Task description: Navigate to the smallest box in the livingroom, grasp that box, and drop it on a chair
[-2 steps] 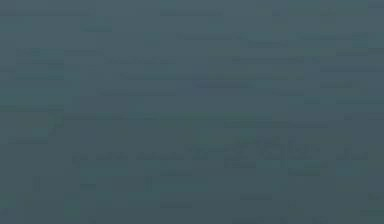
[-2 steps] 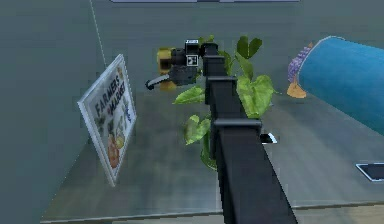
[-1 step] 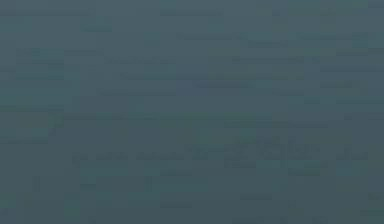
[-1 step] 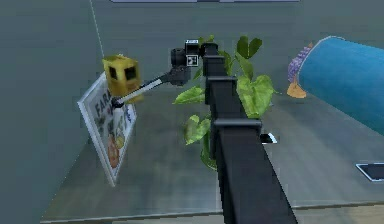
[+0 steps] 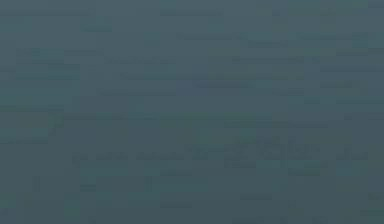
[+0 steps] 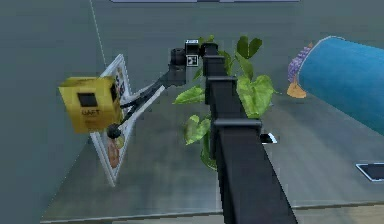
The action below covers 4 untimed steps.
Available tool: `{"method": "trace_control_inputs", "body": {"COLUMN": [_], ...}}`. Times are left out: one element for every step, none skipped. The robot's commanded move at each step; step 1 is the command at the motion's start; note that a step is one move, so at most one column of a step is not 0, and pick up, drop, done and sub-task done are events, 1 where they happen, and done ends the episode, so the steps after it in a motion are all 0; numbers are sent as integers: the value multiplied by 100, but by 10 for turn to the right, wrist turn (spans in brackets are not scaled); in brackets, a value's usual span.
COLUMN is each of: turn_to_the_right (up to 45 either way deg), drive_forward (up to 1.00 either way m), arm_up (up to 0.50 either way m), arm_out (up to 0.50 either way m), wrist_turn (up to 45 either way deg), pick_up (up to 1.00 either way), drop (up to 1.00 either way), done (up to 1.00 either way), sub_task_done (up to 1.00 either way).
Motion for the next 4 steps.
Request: {"method": "trace_control_inputs", "body": {"turn_to_the_right": [0,0,-450,-450], "drive_forward": [0,0,0,0], "arm_up": [0,0,0,0], "arm_out": [0,-44,0,0], "wrist_turn": [-150,0,0,0], "pick_up": [0,0,0,0], "drop": [0,0,0,0], "done": [0,0,0,0], "sub_task_done": [0,0,0,0]}}
